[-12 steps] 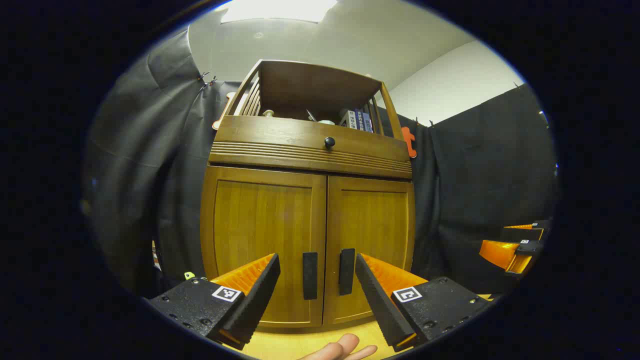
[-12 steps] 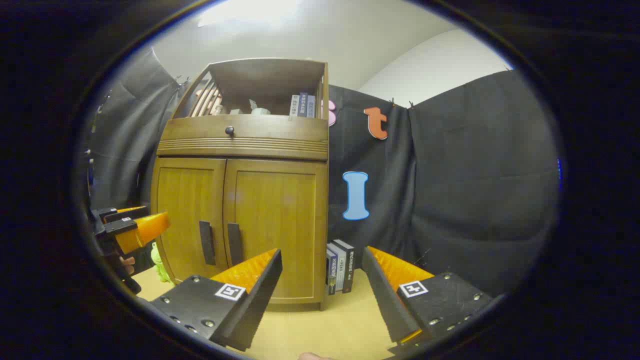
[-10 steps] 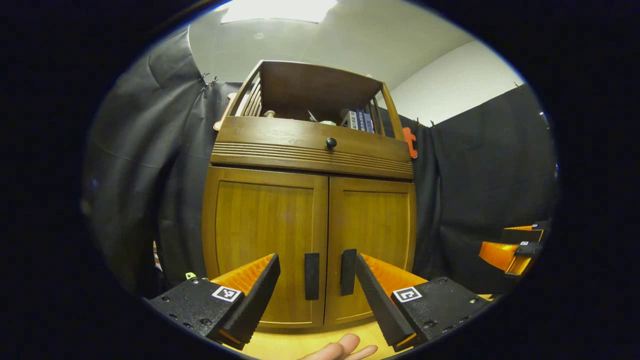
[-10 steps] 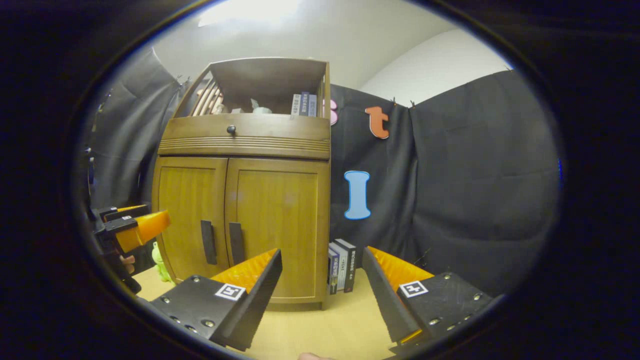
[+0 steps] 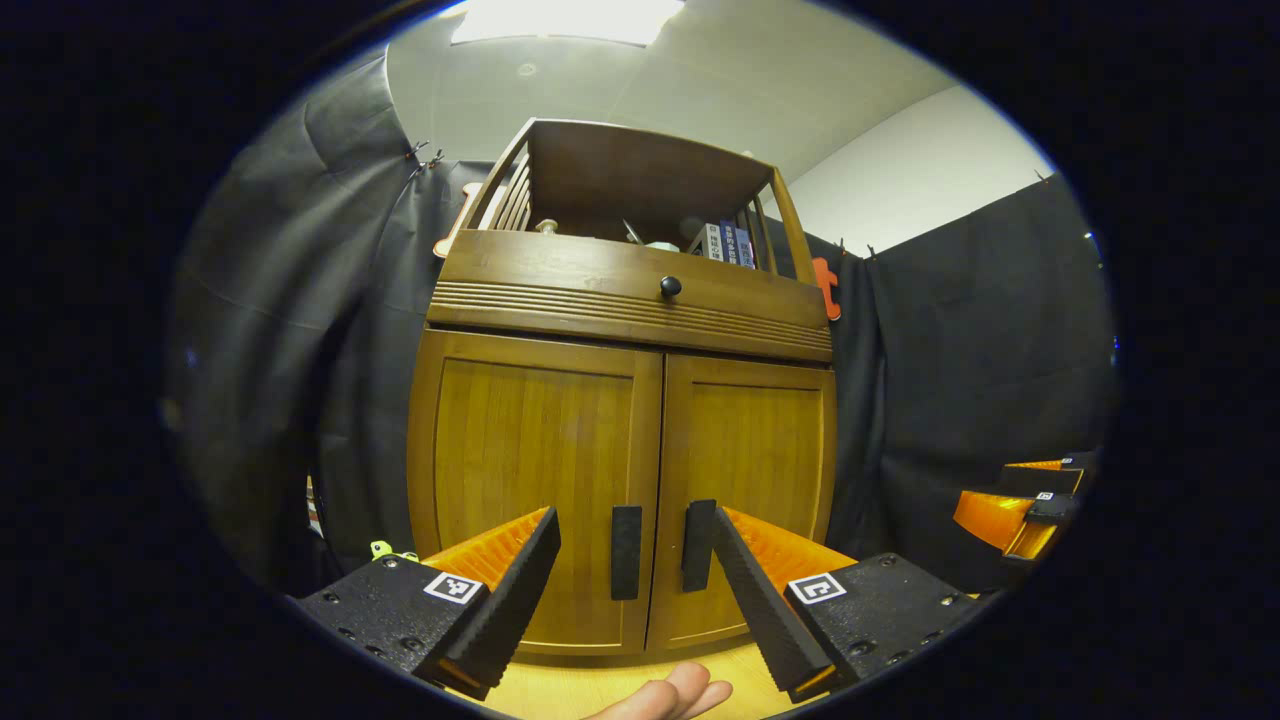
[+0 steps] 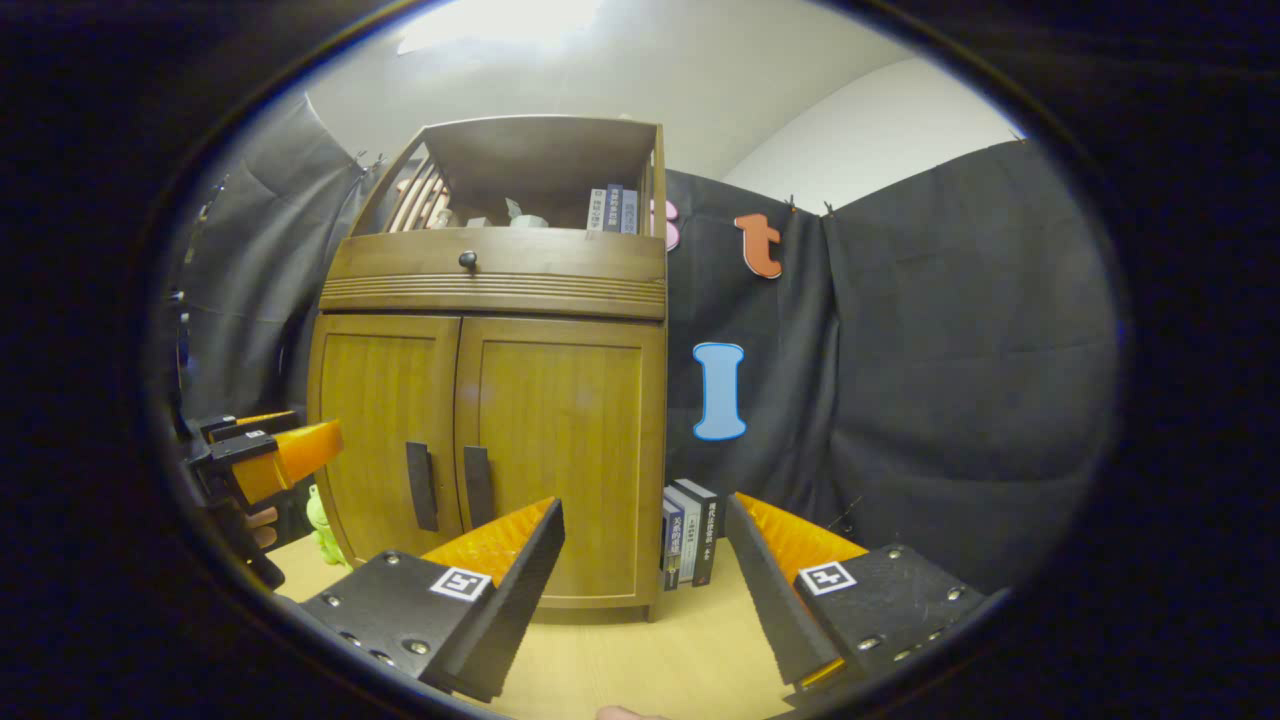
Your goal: Open the right door of the double-door shoe cabinet with the right hand, and open the left door with the left hand.
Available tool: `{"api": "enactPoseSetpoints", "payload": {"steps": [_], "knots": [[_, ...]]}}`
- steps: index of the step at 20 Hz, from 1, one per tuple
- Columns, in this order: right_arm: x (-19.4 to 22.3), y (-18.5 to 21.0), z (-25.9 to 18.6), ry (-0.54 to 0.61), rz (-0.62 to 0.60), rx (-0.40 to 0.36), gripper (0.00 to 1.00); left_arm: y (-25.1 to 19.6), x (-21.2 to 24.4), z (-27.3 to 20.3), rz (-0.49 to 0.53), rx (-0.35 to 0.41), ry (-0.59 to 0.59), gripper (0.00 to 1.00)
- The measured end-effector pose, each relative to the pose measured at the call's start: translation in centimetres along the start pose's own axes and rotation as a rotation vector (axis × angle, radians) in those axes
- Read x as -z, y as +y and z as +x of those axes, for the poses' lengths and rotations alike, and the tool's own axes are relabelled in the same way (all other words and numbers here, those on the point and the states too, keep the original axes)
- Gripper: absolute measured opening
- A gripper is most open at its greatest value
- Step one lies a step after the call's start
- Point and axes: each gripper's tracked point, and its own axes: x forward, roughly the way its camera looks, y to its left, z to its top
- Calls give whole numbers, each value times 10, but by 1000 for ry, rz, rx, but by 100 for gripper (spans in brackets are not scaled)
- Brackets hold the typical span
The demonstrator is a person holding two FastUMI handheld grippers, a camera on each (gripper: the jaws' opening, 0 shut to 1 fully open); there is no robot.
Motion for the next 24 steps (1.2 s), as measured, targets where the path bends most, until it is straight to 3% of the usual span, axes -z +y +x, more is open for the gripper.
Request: {"api": "enactPoseSetpoints", "payload": {"steps": [4,7,9,12,17,19,20,21,24], "knots": [[-7,10,16,0,0,-32,99,9,0,2,10,-25,1,92],[-11,18,33,-2,-15,-42,93,17,4,4,5,-38,23,92],[-11,29,47,3,-12,-54,99,20,6,6,1,-30,36,95],[-11,56,74,9,13,-117,94,30,7,10,15,-23,46,95],[-1,107,111,69,60,-210,94,57,8,17,0,-55,62,92],[4,132,120,84,37,-249,99,70,9,20,16,-75,62,95],[8,144,124,90,20,-270,94,79,10,23,36,-90,63,91],[14,153,128,98,-1,-274,96,86,12,25,58,-103,67,91],[34,180,139,119,-8,-294,96,102,15,29,72,-133,75,96]]}}
